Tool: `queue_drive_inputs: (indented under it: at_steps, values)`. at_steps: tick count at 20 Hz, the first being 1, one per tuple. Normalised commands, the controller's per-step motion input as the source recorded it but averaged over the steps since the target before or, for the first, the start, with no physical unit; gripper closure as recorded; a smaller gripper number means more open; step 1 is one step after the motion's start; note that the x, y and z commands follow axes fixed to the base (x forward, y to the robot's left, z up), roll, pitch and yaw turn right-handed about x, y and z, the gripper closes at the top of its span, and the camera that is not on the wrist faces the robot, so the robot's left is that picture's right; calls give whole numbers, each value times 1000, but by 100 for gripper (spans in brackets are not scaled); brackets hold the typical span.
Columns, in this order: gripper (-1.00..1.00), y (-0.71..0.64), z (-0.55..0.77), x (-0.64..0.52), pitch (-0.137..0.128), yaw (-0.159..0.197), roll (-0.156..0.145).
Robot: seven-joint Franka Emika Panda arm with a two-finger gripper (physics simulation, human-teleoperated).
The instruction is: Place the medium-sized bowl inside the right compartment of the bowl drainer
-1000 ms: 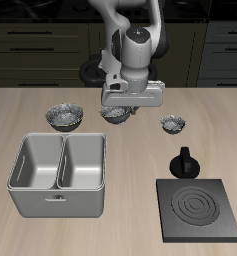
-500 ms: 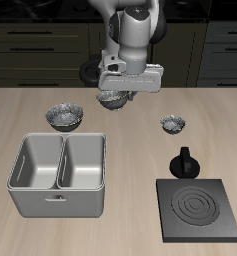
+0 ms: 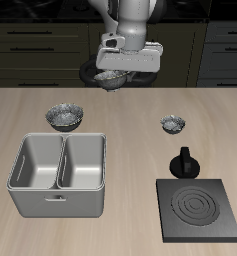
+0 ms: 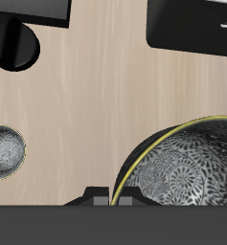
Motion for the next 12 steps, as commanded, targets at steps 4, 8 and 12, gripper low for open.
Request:
queue_drive_inputs:
  at_steps: [4, 8, 12]
  values:
    - [100, -103, 551, -113, -85, -3, -23]
    - [100, -59, 99, 42, 13, -3, -8]
    - [100, -208, -7, 222, 118, -28, 29]
